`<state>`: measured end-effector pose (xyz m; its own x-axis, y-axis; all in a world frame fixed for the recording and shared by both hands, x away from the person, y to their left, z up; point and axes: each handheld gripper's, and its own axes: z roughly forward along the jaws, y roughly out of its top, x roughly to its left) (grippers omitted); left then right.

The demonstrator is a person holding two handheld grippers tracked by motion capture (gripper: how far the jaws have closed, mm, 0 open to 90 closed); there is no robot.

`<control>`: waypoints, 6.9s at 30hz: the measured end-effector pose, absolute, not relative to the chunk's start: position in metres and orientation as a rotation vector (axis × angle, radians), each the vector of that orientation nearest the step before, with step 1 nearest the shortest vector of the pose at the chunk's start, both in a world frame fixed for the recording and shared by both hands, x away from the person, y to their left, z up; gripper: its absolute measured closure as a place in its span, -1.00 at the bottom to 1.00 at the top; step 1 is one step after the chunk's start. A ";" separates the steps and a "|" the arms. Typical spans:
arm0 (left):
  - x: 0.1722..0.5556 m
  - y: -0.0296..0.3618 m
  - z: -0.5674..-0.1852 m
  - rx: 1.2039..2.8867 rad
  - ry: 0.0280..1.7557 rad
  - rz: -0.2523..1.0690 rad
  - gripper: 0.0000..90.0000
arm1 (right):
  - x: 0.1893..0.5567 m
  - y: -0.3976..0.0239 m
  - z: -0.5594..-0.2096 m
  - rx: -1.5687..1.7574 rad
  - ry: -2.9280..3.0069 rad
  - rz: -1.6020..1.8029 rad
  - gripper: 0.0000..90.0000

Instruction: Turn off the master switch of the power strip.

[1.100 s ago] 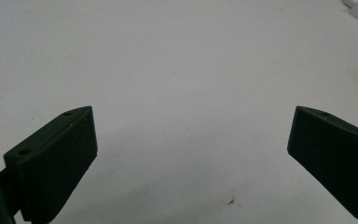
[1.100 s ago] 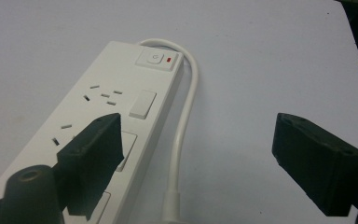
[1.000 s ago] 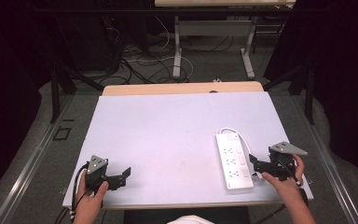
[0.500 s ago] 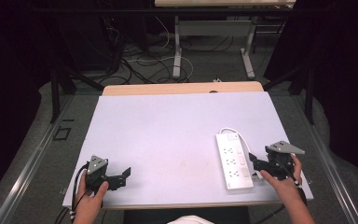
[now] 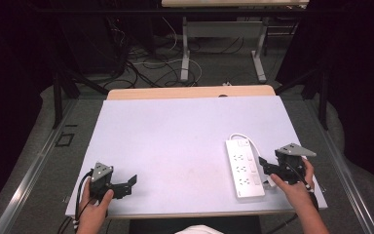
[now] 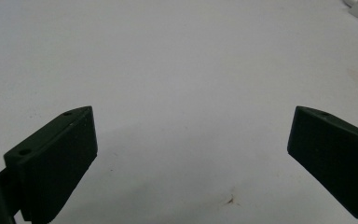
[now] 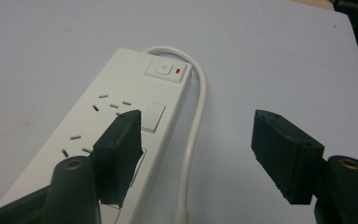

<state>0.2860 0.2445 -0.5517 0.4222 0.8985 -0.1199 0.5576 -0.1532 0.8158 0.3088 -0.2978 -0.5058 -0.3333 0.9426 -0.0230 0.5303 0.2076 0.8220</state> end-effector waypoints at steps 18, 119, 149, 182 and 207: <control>0.286 0.245 -0.552 1.834 1.250 0.508 -0.97 | 0.319 -0.292 -0.495 1.379 1.984 1.012 -0.09; 0.287 0.245 -0.552 1.837 1.248 0.502 -0.96 | 0.448 -0.243 -0.506 1.487 2.394 0.680 1.00; 0.287 0.245 -0.552 1.839 1.250 0.499 -0.96 | 0.449 -0.239 -0.512 1.479 2.394 0.680 1.00; 0.287 0.246 -0.552 1.838 1.252 0.497 -0.95 | 0.448 -0.241 -0.511 1.508 2.352 0.704 0.90; 0.287 0.245 -0.552 1.841 1.248 0.498 -0.95 | 0.446 -0.243 -0.508 1.559 2.347 0.770 -0.09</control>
